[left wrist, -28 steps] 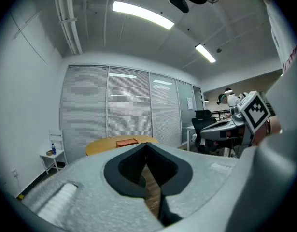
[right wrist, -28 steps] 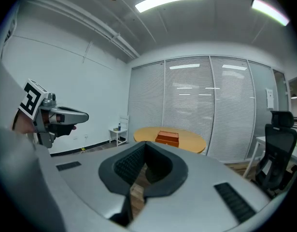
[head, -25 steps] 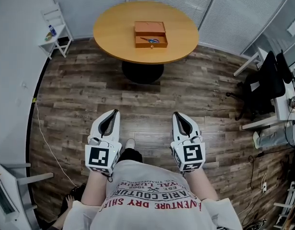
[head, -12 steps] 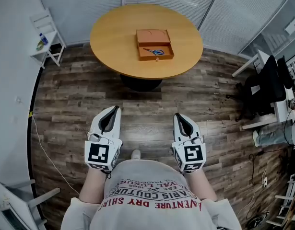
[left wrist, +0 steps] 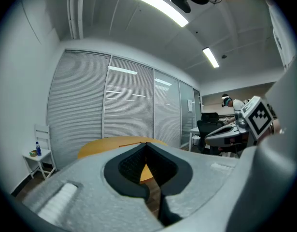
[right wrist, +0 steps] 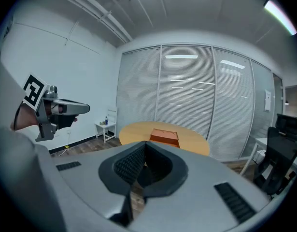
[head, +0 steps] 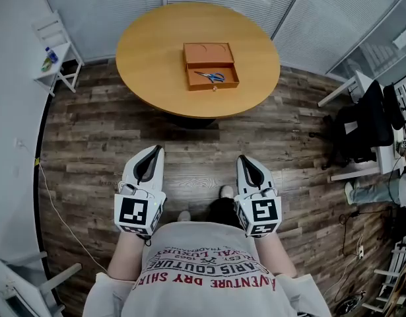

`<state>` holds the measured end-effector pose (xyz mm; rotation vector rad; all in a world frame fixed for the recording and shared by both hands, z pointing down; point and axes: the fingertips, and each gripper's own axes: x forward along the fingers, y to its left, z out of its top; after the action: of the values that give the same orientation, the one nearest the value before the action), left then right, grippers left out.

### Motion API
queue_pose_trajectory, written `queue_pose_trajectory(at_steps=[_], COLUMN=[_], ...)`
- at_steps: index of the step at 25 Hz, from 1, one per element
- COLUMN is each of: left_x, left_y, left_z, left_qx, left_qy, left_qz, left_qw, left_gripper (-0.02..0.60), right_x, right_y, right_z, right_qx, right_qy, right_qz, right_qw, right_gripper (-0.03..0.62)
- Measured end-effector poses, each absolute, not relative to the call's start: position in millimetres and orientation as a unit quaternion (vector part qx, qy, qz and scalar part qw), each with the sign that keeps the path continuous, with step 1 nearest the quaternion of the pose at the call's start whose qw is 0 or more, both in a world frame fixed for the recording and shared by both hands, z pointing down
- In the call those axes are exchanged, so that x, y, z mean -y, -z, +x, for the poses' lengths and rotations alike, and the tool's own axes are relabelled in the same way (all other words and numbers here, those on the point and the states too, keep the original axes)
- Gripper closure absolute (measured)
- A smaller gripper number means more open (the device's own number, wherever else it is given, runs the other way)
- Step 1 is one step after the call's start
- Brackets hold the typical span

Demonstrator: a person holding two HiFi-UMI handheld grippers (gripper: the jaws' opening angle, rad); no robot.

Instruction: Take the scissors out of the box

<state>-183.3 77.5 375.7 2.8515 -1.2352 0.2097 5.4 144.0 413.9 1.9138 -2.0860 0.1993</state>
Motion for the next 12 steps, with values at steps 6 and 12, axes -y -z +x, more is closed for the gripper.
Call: queue_pose_trajectory(at_steps=[6,12], left_x=[-42,-1], left_y=[-373,-363], left_z=[-147,-94], left_qx=[0.428,0.465], left_qy=[-0.069,-0.076], left_qz=[0.901,0.882], left_qw=[0.006,-0.011], left_gripper=[0.571,0.572], right_x=[-92,-30], right_y=[-416,-412], right_z=[40,92], right_qx=[0.754,0.786], right_qy=[-0.061,-0.057], right_qz=[0.638,0.599], right_qw=[0.144,0.144], right_gripper=[0.586,0.586])
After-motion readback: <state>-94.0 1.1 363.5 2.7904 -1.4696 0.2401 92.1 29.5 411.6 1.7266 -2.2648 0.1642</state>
